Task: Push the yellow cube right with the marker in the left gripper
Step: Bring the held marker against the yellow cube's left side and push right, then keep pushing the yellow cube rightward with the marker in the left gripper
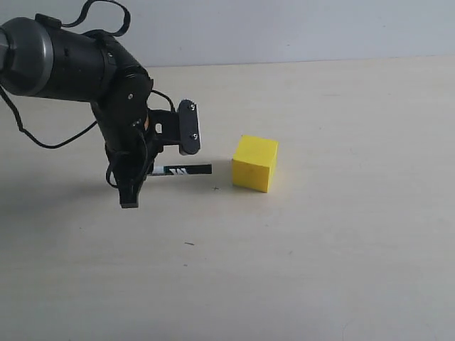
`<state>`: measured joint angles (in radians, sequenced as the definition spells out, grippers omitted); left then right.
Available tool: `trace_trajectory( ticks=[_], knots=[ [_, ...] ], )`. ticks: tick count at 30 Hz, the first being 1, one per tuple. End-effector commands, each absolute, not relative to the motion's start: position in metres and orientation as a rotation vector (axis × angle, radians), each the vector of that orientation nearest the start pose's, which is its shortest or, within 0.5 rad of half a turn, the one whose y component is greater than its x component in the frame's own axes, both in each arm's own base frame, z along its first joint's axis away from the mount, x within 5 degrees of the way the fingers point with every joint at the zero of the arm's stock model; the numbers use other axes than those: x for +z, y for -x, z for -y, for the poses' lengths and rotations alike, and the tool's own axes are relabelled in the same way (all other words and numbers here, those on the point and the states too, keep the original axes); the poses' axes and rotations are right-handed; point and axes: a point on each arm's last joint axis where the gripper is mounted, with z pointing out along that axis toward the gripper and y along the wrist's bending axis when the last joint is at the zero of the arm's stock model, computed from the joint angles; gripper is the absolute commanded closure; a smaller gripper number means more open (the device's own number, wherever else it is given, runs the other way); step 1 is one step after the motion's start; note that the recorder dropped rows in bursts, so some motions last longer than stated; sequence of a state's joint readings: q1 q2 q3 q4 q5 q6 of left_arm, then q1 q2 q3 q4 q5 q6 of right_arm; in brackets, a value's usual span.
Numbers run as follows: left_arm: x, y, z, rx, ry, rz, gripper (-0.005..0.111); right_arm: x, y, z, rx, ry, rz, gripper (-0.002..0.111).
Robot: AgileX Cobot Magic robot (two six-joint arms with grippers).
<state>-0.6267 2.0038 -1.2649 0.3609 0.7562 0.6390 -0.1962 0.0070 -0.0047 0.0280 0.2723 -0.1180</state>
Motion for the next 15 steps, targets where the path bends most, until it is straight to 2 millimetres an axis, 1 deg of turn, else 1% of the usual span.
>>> trace_trajectory(
  ticks=[1, 4, 8, 12, 15],
  knots=[
    [0.145, -0.328, 0.21, 0.416, -1.995, -2.11, 0.107, 0.189, -0.054, 0.01, -0.212, -0.088, -1.754, 0.108],
    [0.146, -0.33, 0.214, 0.382, -1.955, -2.077, 0.107, 0.189, -0.054, 0.01, -0.212, -0.088, -1.754, 0.108],
    [0.146, -0.33, 0.223, 0.281, -1.884, -2.068, 0.107, 0.189, -0.054, 0.01, -0.212, -0.088, -1.754, 0.108],
    [0.145, -0.326, 0.225, 0.209, -1.902, -2.095, 0.107, 0.189, -0.054, 0.01, -0.212, -0.088, -1.754, 0.108],
    [0.143, -0.321, 0.221, 0.206, -1.95, -2.143, 0.107, 0.189, -0.054, 0.01, -0.212, -0.088, -1.754, 0.108]
  ],
)
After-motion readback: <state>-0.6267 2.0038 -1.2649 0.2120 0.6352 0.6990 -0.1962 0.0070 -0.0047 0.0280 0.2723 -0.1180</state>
